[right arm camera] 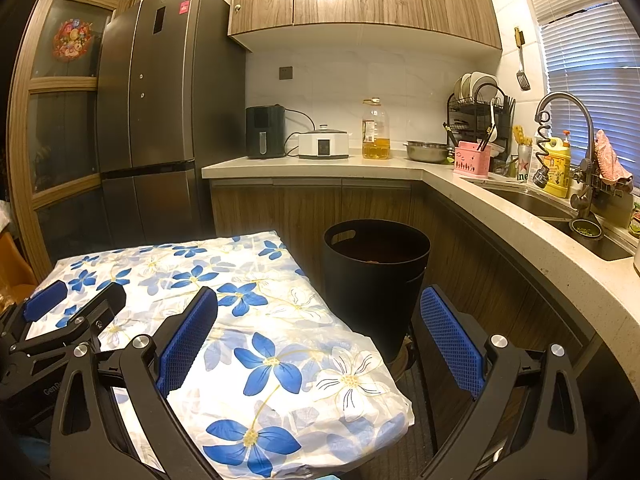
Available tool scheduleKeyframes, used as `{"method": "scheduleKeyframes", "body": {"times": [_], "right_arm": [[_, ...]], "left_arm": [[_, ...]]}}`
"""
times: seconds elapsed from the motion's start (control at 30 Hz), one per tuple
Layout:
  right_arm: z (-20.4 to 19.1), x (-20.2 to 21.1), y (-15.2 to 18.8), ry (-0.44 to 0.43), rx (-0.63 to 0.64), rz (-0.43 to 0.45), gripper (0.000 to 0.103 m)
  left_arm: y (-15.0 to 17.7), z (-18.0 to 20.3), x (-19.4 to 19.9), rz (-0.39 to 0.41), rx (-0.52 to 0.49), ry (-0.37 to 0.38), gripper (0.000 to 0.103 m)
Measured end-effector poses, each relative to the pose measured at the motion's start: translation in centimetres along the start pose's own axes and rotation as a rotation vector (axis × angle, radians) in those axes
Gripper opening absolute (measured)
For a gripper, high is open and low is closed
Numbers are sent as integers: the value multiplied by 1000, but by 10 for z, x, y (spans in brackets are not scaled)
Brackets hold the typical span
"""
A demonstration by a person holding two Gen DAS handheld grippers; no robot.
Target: Collect trash
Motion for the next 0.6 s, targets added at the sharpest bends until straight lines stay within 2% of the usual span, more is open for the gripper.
{"method": "scheduleKeyframes", "body": {"times": [0.6], "right_arm": [[-1,-1,2,0,-3,0,97]], "left_arm": [[0,0,0,3,-2,1,97]]}}
Point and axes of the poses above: each gripper's, at about its wrist camera, not at the fingertips, and x roughly against the way its jaws point, z to its right, y to its underside, the point moved 5 cm from there along -x, roughly the way its jaws point, and after that the axes turned 2 degrees about -x, right-handed, at the moved point
